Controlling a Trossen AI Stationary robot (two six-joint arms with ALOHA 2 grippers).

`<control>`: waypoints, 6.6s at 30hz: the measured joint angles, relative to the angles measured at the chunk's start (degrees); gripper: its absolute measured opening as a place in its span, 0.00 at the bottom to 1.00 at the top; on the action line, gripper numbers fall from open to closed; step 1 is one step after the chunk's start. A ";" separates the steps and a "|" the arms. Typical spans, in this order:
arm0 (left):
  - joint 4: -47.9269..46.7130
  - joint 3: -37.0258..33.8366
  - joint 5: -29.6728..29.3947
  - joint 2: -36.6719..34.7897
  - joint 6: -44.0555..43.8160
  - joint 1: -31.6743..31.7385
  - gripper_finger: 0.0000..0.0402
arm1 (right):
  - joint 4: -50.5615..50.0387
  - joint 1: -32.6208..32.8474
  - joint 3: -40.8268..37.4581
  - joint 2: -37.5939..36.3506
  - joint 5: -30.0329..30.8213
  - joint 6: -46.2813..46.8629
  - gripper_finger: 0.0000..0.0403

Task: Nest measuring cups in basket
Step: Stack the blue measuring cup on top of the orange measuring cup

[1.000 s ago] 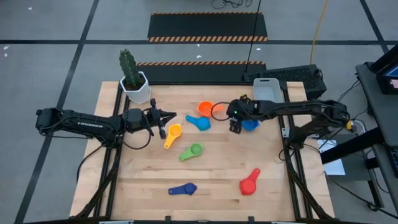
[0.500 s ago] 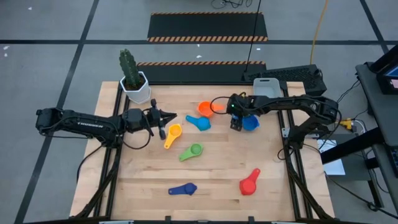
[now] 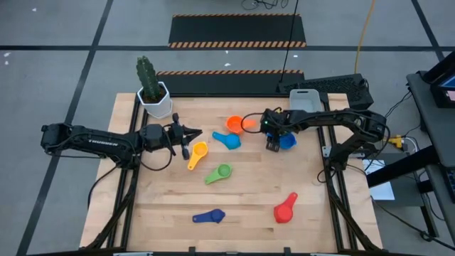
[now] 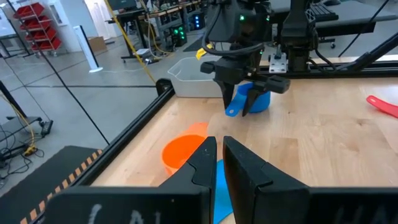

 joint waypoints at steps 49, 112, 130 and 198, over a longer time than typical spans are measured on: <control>0.61 0.00 3.30 0.00 1.49 0.01 0.24 | 17.61 19.15 0.01 -0.20 -2.99 -3.45 0.32; 6.52 18.62 14.61 30.10 -0.49 -6.57 0.33 | 35.01 33.40 -0.01 -12.62 -5.71 -11.92 0.32; 13.25 21.73 24.29 34.96 0.00 -8.15 0.33 | 47.99 32.13 -1.83 -14.09 -26.49 -14.19 0.32; 7.54 40.65 42.53 48.83 -5.90 -7.39 0.03 | 70.41 25.38 -13.43 -10.07 -36.43 -7.21 0.33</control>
